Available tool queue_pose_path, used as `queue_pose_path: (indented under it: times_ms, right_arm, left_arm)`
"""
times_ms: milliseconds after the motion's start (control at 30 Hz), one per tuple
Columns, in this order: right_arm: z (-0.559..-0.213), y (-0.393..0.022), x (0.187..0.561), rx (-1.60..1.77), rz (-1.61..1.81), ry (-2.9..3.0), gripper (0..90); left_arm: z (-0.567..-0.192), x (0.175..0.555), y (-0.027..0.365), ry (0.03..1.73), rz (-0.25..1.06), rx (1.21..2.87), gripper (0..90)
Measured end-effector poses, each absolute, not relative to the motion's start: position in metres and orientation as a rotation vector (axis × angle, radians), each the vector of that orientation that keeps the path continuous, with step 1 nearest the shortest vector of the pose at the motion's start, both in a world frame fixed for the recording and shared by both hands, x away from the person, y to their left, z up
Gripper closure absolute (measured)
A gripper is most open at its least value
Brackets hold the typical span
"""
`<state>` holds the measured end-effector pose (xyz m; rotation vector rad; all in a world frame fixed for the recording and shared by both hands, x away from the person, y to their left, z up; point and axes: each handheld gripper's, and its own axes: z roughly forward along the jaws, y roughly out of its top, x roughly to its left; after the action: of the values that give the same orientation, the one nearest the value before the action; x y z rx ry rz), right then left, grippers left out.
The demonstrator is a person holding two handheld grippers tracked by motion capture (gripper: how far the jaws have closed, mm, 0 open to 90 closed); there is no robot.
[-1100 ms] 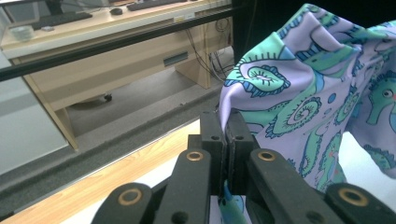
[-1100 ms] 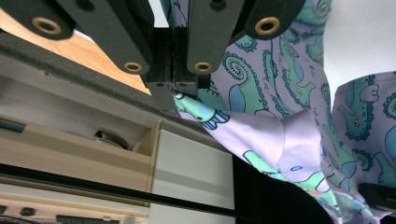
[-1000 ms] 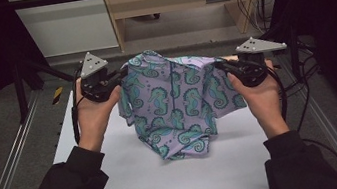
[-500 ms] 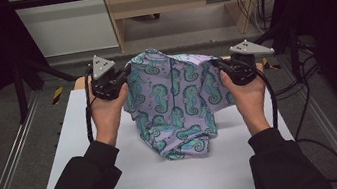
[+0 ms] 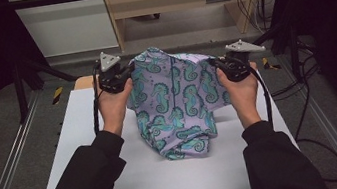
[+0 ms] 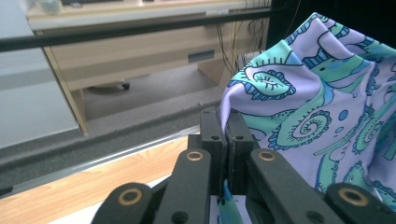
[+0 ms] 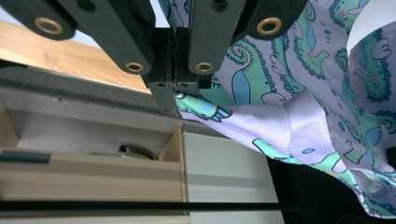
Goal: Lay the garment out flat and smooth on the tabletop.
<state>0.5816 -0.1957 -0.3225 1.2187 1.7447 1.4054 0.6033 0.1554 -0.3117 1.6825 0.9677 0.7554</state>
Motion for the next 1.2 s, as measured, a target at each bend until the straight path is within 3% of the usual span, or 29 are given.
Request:
queue_pose_path:
  times_ms: [267, 333, 433, 767, 1000, 1200]
  right_arm:
    - [-0.354, -0.193, 0.635, 1.337, 1.366, 1.780, 87.5]
    - [-0.367, -0.190, 0.651, 1.401, 1.352, 1.775, 74.0]
    - [-0.382, -0.189, 0.659, 1.463, 1.320, 1.778, 64.5]
    - [-0.390, -0.193, 0.614, 1.412, 1.317, 1.805, 52.3]
    - [-0.399, -0.187, 0.559, 1.315, 1.366, 1.865, 46.4]
    - [-0.406, -0.189, 0.515, 1.227, 1.399, 1.914, 38.9]
  left_arm:
    - [-0.351, 0.665, 0.156, 1.037, 0.708, 1.714, 86.4]
    - [-0.363, 0.676, 0.160, 1.094, 0.700, 1.708, 76.0]
    - [-0.370, 0.678, 0.167, 1.130, 0.686, 1.707, 66.2]
    - [-0.369, 0.626, 0.164, 1.053, 0.721, 1.701, 55.1]
    - [-0.380, 0.560, 0.158, 0.968, 0.726, 1.657, 47.4]
    - [-0.394, 0.508, 0.170, 0.915, 0.732, 1.599, 34.8]
